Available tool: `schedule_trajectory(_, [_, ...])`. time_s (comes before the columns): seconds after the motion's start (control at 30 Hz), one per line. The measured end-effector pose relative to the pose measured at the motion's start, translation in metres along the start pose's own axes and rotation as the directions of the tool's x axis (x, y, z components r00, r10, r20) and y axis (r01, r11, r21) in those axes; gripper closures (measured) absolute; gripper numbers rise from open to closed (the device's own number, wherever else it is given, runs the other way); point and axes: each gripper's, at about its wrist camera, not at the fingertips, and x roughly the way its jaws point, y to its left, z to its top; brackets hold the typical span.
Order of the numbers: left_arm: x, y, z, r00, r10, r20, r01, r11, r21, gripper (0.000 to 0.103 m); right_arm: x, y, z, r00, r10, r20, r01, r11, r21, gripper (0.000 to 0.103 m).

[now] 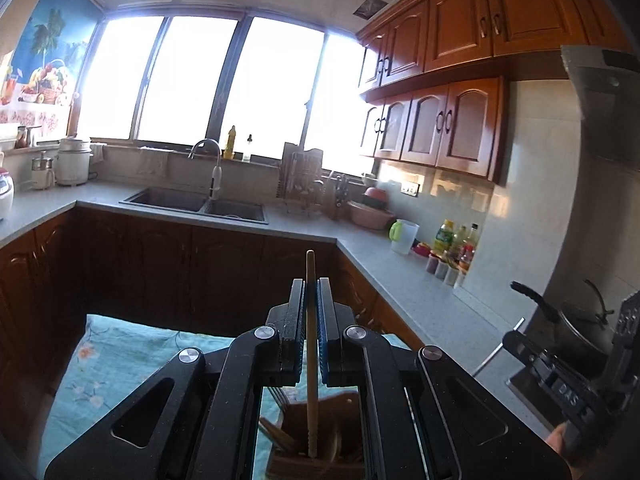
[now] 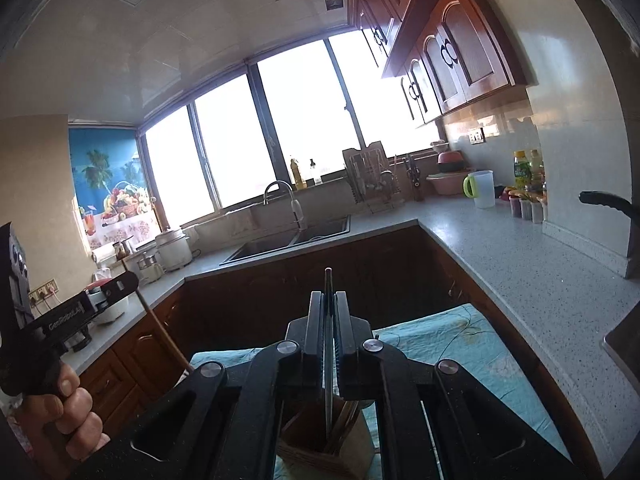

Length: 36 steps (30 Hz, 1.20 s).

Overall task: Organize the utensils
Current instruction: 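Lower both chopsticks into the wooden holder with both grippers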

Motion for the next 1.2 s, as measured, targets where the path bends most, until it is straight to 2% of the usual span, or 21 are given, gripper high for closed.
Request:
schedule_trajectory(0.13, [0.019,0.007,-0.022,1.000,0.027,-0.003,-0.027,0.999,-0.020,0.099,0.013,-0.003,-0.014,1.000,-0.012,-0.013,0.012,1.000,-0.005,0.099])
schedule_trajectory(0.23, [0.024,0.013,-0.043,0.999,0.034,-0.037,-0.035,0.999,-0.034,0.099,0.021,-0.005,-0.028,0.999,-0.011,-0.034,0.011,1.000,-0.002,0.099])
schedule_trajectory(0.5, [0.025,0.021,-0.087,0.993,0.037,-0.115,-0.042,0.998,-0.041,0.098,0.035,-0.007,-0.064,0.994,-0.010,-0.112,0.011,1.000,0.013,0.099])
schedule_trajectory(0.53, [0.024,0.021,-0.089,0.993,0.047,-0.106,-0.050,0.998,-0.031,0.098,0.037,-0.007,-0.069,0.993,-0.007,-0.121,0.009,1.000,0.016,0.099])
schedule_trajectory(0.67, [0.026,0.020,-0.093,0.991,0.043,-0.128,-0.045,0.999,-0.011,0.098,0.040,-0.005,-0.081,0.990,-0.012,-0.139,0.014,1.000,0.009,0.099])
schedule_trajectory(1.1, [0.028,0.021,-0.088,0.985,0.028,-0.169,-0.030,1.000,-0.008,0.097,0.041,-0.009,-0.074,0.987,-0.003,-0.161,0.008,0.999,0.033,0.098])
schedule_trajectory(1.2, [0.026,0.022,-0.085,0.984,0.021,-0.175,-0.026,0.999,-0.024,0.095,0.042,-0.010,-0.074,0.986,0.007,-0.169,0.000,0.999,0.044,0.093])
